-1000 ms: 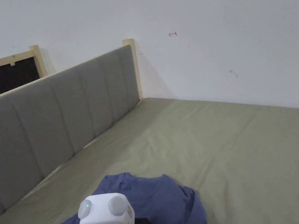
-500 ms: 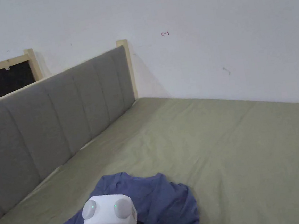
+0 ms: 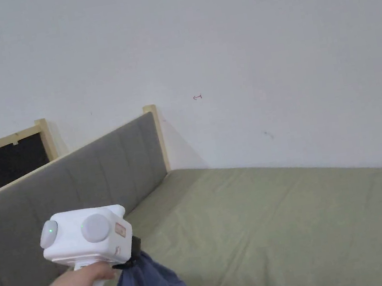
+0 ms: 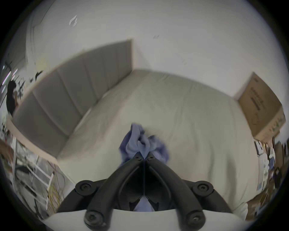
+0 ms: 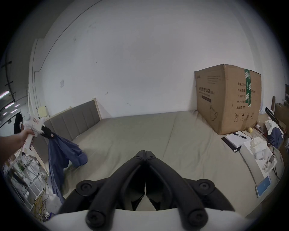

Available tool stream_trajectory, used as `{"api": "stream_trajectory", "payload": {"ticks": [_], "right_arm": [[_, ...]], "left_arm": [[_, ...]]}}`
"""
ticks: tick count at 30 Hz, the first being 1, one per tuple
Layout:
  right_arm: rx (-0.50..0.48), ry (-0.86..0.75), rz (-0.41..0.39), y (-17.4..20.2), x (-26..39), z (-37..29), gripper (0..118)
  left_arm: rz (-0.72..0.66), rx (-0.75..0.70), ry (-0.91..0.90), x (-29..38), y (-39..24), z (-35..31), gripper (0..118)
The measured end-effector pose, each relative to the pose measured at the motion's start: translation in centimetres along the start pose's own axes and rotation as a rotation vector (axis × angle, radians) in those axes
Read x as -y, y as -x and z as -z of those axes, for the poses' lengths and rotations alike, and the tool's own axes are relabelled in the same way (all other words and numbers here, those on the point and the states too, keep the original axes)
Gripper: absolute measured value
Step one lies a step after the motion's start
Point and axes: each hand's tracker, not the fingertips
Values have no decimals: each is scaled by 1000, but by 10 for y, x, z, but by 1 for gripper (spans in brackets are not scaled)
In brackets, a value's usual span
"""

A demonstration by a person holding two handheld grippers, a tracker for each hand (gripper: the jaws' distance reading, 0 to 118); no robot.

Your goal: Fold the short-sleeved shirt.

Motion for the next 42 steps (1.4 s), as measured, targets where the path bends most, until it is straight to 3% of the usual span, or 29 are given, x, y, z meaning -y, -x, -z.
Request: {"api": "stream_trajectory", "payload": {"ticks": [7,14,18,21,26,27,28,29,30,31,38,42], "right_arm": [[18,-69,42,-12,-11,-34,0],[36,-128,66,-31,-16,-60,0],[85,-143,74,-53,-13,-73,0],[132,-129,75,-73,-6,-79,0],[204,-65,113,-101,14,-75,0],[212,-48,127,-106,18,-73,0],[210,-37,135,-110,22,-72,0],[209,-28,140,-113,25,-70,0],[211,-17,141,-115,29,-68,0],[217,0,138,-117,33,-65,0],[219,47,140,-117,41,-54,0],[192,22,133,-104,31,-56,0]], "left_arm": [[169,183,-202,-39,-124,-158,0],[256,495,-180,-41,-248,-185,0],[358,617,-107,-23,-325,-135,0],[340,690,82,16,-382,-62,0],[382,598,292,121,-458,58,0],[374,582,354,141,-465,80,6],[349,574,417,163,-471,91,25],[310,558,483,175,-472,105,78],[250,558,530,186,-471,117,109],[236,550,543,198,-472,126,118],[265,510,342,176,-445,98,117],[224,626,0,153,-384,-7,117]]}}
